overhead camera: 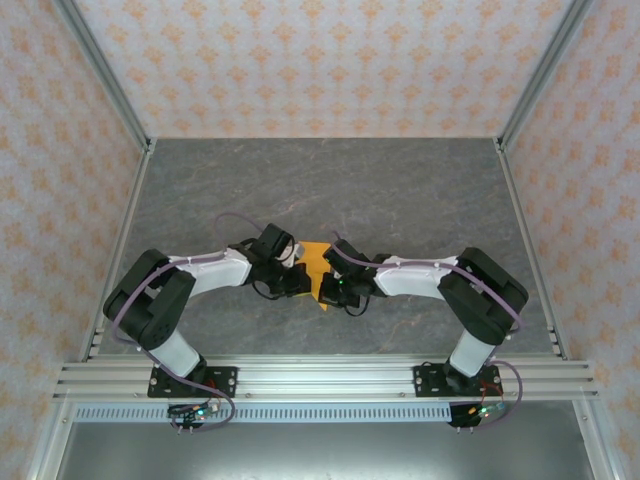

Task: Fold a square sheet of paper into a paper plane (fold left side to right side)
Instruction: Third fold the triangle at the center of the table.

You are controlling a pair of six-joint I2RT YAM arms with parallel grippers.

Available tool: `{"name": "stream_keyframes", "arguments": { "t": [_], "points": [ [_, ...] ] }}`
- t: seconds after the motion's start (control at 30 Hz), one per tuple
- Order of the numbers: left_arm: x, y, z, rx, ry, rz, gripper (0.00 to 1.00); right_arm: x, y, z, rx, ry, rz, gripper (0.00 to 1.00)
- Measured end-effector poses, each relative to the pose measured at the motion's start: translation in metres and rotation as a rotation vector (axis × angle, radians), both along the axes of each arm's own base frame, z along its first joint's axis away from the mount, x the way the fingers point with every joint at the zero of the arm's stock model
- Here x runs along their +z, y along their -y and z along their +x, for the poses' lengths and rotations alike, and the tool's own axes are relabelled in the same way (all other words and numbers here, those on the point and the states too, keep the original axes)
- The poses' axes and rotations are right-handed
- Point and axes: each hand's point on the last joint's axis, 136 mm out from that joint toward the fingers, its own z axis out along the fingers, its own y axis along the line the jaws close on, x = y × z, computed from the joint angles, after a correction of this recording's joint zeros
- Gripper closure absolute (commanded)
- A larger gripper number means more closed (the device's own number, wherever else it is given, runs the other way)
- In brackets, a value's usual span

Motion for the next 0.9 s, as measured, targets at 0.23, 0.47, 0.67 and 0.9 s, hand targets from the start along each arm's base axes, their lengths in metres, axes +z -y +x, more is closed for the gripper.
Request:
{"name": "stream_keyframes", "arguments": {
  "t": [0.23,0.47,0.67,0.9],
  "points": [
    [0.005,0.008,0.005,-0.003,0.023,-0.035,1.00,0.000,-0.001,0.000,0.006,-0.005,-0.008,1.00],
    [-0.005,0.008,0.004,-0.005,0.004,-0.023,1.00,0.000,-0.001,-0.001,0.007,-0.006,-0.016,1.00],
    [-0.015,0.007,0.003,-0.006,-0.014,-0.007,1.00,-0.001,-0.001,-0.001,0.006,-0.004,-0.018,1.00],
    [-0.018,0.005,0.005,-0.015,0.006,0.008,1.00,-0.001,0.000,-0.001,0.012,-0.003,-0.025,1.00]
  ]
}}
